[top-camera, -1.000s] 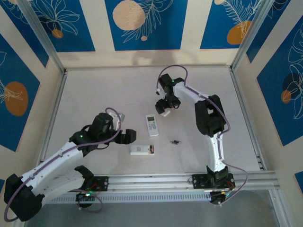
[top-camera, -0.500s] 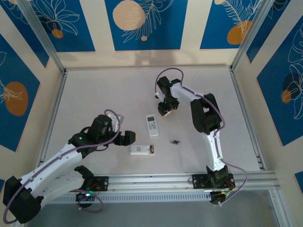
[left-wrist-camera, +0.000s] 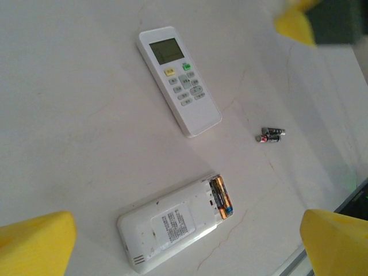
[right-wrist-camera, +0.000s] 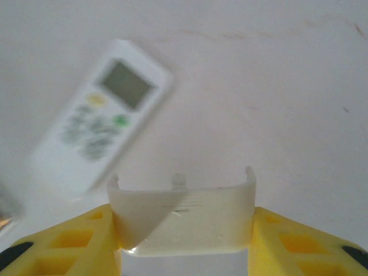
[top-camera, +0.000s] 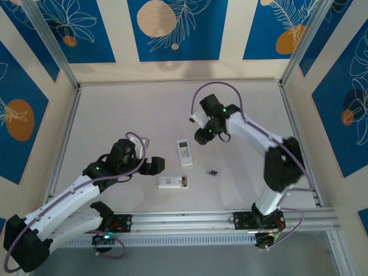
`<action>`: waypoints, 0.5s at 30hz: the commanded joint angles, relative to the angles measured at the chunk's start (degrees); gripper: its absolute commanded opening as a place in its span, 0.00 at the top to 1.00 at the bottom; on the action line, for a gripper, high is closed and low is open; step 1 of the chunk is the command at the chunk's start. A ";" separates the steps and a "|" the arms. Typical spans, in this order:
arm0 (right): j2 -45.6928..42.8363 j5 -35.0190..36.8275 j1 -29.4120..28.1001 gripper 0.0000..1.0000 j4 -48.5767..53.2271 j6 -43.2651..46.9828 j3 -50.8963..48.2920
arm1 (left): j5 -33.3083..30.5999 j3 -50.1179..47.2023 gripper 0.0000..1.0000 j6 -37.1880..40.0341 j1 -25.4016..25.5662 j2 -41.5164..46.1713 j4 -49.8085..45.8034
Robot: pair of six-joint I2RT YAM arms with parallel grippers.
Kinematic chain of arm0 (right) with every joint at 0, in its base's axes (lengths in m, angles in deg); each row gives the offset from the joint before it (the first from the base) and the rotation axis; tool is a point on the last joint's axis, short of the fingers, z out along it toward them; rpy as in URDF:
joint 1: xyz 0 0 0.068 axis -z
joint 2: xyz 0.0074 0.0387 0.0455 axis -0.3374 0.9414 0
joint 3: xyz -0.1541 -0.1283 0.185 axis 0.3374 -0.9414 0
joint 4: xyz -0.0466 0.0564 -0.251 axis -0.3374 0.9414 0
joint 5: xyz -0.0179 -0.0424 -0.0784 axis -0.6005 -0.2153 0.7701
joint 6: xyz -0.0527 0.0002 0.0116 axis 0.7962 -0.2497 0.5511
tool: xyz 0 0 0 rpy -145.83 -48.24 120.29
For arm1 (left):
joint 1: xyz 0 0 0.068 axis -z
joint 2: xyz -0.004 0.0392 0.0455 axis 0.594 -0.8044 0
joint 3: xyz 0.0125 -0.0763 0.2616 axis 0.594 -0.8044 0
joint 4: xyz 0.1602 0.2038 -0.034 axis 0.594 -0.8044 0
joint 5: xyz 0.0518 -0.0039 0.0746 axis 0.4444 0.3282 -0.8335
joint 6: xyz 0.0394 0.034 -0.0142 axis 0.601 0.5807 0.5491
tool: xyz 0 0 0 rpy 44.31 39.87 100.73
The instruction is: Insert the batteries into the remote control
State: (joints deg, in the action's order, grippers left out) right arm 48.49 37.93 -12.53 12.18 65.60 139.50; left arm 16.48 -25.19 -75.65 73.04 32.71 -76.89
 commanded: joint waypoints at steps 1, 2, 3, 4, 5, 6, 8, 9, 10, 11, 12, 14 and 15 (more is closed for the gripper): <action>-7.02 -3.57 -7.48 0.58 -5.49 8.05 -11.96 | -2.48 1.01 0.01 -1.25 -0.96 0.37 0.52; -9.09 -1.97 -10.18 0.58 -7.30 9.32 -15.34 | -3.89 1.10 0.01 -1.80 -1.01 0.84 0.01; -10.81 -1.23 -12.45 0.57 -8.65 10.05 -18.29 | -5.38 1.03 0.01 -2.28 -1.19 1.49 -0.38; -11.85 -1.18 -14.05 0.57 -9.51 10.45 -20.06 | -6.58 0.74 0.01 -2.69 -1.28 2.22 -0.41; -12.66 -1.56 -15.50 0.57 -10.33 10.56 -21.80 | -7.67 0.35 0.01 -3.08 -1.51 3.17 -0.35; -13.14 -2.21 -16.81 0.57 -11.04 10.41 -23.10 | -8.43 -0.15 0.01 -3.49 -1.70 4.11 -0.18; -13.39 -2.91 -18.72 0.57 -12.34 10.66 -24.95 | -9.34 -1.33 0.01 -4.59 -2.03 5.57 0.39; -13.24 -2.71 -19.76 0.57 -12.87 11.14 -25.62 | -9.53 -1.91 0.01 -5.13 -2.10 6.05 0.64; -13.01 -2.32 -20.53 0.57 -13.41 11.64 -26.10 | -9.77 -2.36 0.01 -5.55 -2.15 6.40 0.70; -12.43 -1.86 -21.21 0.56 -13.99 11.97 -26.27 | -10.03 -2.71 0.01 -6.16 -2.27 6.73 0.61; -11.65 -1.70 -21.52 0.55 -14.34 12.15 -26.15 | -10.42 -3.10 0.01 -6.91 -2.35 7.02 0.18; -9.80 -1.93 -21.87 0.55 -14.79 12.72 -25.42 | -11.70 -3.61 0.01 -8.50 -2.46 7.52 -0.88; -8.71 -2.17 -21.96 0.55 -15.05 13.03 -24.82 | -12.26 -3.82 0.01 -9.27 -2.64 7.67 -1.36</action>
State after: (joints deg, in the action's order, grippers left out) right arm 37.30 36.62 -33.95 0.01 76.35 113.53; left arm 7.32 -27.85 -81.77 71.29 39.53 -76.98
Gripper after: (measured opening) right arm 0.484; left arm 0.993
